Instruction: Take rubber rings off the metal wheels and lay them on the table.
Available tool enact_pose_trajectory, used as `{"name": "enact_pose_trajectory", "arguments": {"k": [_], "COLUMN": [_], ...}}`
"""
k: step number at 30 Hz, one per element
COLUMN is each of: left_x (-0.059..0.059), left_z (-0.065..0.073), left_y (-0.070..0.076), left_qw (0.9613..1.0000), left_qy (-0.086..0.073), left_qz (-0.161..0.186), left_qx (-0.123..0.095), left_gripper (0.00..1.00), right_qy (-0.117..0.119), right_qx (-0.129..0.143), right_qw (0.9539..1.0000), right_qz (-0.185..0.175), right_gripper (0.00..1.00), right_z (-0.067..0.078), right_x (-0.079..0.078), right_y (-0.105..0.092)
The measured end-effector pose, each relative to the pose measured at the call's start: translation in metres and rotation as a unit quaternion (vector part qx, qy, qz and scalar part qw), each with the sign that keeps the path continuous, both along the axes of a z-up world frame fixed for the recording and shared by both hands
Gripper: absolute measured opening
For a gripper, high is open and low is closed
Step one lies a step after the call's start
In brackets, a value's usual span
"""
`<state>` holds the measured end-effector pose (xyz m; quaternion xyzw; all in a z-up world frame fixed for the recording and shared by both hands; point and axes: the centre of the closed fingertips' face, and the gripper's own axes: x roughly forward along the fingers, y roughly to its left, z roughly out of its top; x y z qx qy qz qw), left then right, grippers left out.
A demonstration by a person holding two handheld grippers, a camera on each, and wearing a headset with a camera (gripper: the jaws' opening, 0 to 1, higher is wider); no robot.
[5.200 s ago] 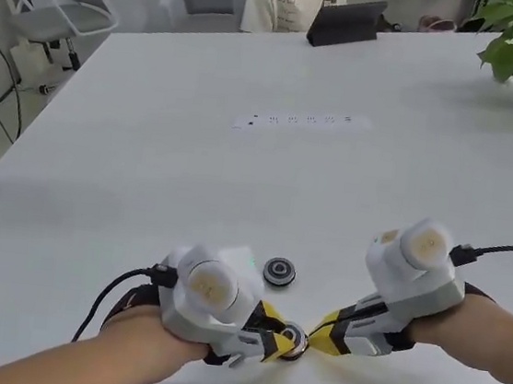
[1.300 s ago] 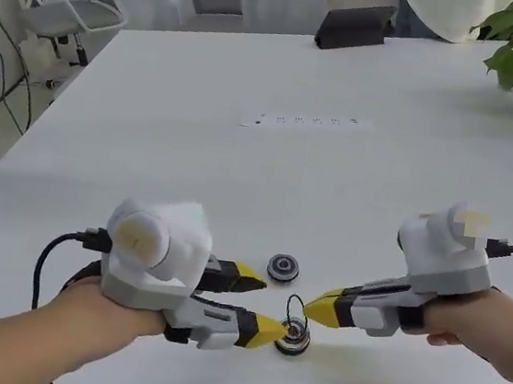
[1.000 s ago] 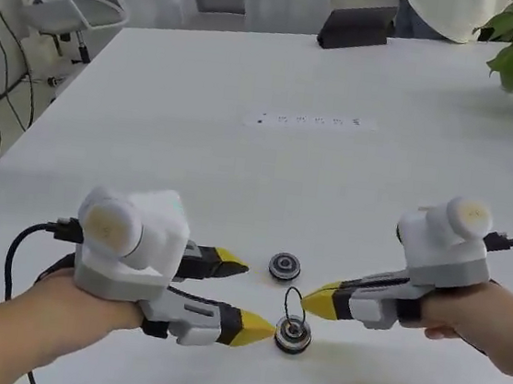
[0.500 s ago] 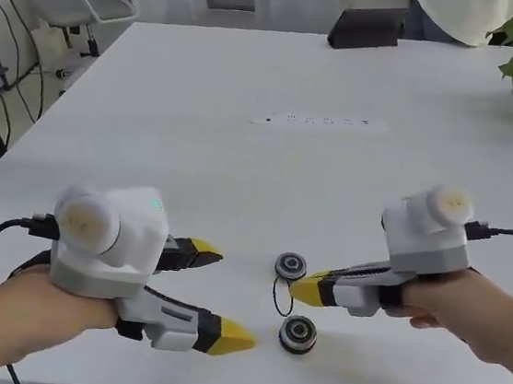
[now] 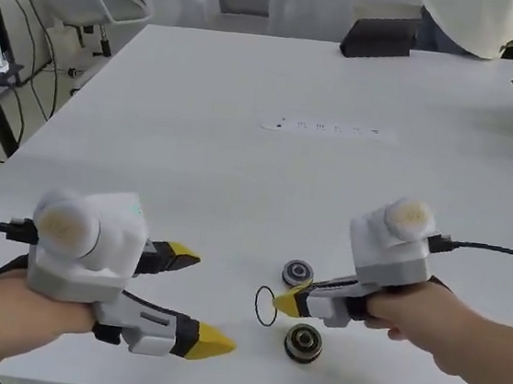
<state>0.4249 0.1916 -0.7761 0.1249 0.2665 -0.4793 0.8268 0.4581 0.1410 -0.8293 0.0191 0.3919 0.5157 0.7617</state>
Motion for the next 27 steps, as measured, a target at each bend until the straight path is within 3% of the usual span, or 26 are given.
{"name": "enact_pose_trajectory", "arguments": {"k": [3, 14, 27], "left_x": [0.000, 0.000, 0.003], "left_z": [0.000, -0.002, -0.001], "left_y": [0.002, 0.004, 0.000], "left_qw": [1.0000, 1.0000, 1.0000], "left_qy": [0.000, 0.002, 0.002], "left_qz": [0.003, 0.004, 0.002], "left_qx": [0.000, 0.004, 0.006], "left_gripper": [0.68, 0.68, 0.67], "right_qy": [-0.007, -0.026, -0.030], "right_qx": [-0.016, -0.035, 0.000], "right_qw": [0.9998, 0.9986, 0.9994], "right_qz": [0.008, 0.032, 0.019], "right_gripper": [0.00, 0.02, 0.13], "right_z": [-0.006, -0.013, 0.005], "right_x": [-0.002, -0.008, -0.005], "right_y": [0.004, 0.013, 0.006]}}
